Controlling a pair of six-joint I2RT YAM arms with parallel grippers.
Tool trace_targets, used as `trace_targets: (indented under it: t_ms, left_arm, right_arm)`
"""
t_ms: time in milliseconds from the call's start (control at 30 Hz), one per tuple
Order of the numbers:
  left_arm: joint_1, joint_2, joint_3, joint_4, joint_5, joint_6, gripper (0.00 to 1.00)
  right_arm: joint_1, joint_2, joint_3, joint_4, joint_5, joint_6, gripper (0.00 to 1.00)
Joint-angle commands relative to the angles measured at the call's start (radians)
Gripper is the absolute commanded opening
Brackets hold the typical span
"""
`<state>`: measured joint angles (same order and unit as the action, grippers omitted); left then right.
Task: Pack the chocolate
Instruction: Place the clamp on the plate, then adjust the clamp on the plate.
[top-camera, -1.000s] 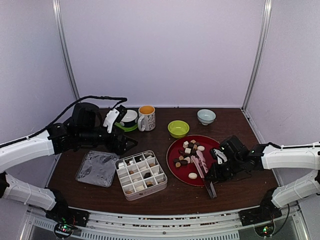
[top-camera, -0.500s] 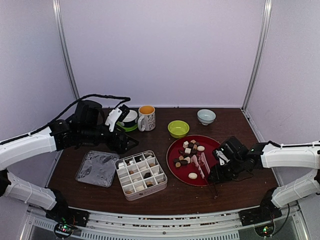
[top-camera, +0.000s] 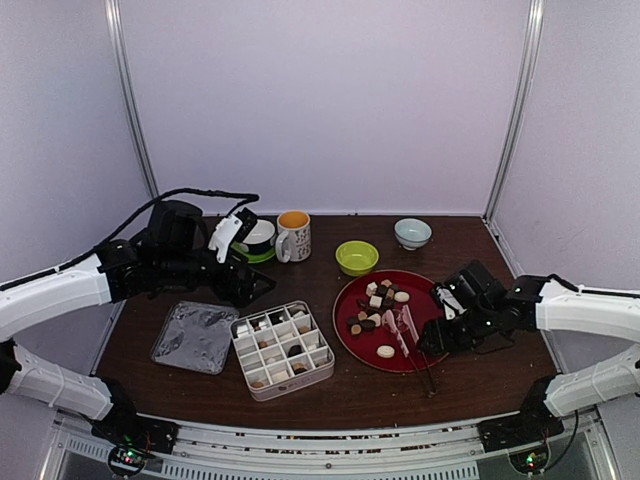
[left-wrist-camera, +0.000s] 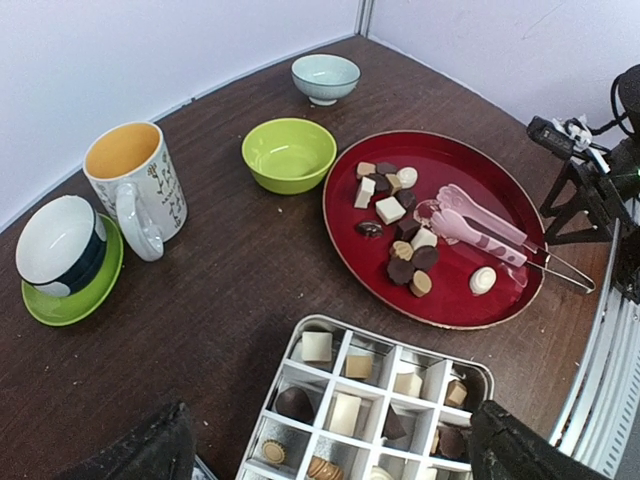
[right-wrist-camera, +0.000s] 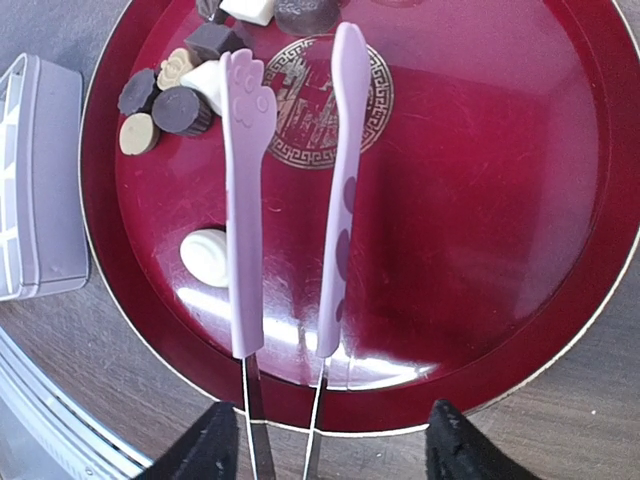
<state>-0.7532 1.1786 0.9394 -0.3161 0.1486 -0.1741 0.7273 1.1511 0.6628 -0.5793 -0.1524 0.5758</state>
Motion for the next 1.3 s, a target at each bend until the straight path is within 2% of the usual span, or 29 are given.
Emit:
trace_targets:
  t_ms: [0,33,133,333,733,900,1000,1267]
  left_arm:
    - [0.005,-0.019,-0.010,0.004,-0.046,-0.004,0.98]
    - [0.006,-0.017,-0.009,0.000,-0.048,-0.005,0.98]
    - [0.006,-0.017,-0.011,-0.006,-0.058,-0.005,0.98]
    - [0.006,-0.032,-0.020,-0.013,-0.093,0.002,0.98]
    - [0.006,-0.030,-0.033,-0.015,-0.124,0.007,0.98]
    - [0.006,-0.028,-0.029,-0.025,-0.136,0.008,0.98]
    - [0.006,-0.024,-0.024,-0.032,-0.138,0.011,0.98]
    - [0.006,-0.008,-0.017,-0.034,-0.140,0.005,0.98]
  right_arm:
    - [0.020,-0.033,0.012,-0.020,0.042,0.007,0.71]
    - [0.026,-0.040,0.017,-0.023,0.047,0.011,0.75]
    - [0.050,-0.054,0.034,-0.044,0.084,0.025,0.99]
    - [0.124,-0.038,0.051,-0.080,0.169,0.068,1.00]
    - [0.304,0.118,0.147,-0.175,0.337,0.110,0.88]
    - [0.317,0.146,0.153,-0.188,0.362,0.130,0.81]
    - [0.320,0.157,0.156,-0.177,0.350,0.123,0.73]
    - [0.327,0.229,0.156,-0.129,0.316,0.129,0.67]
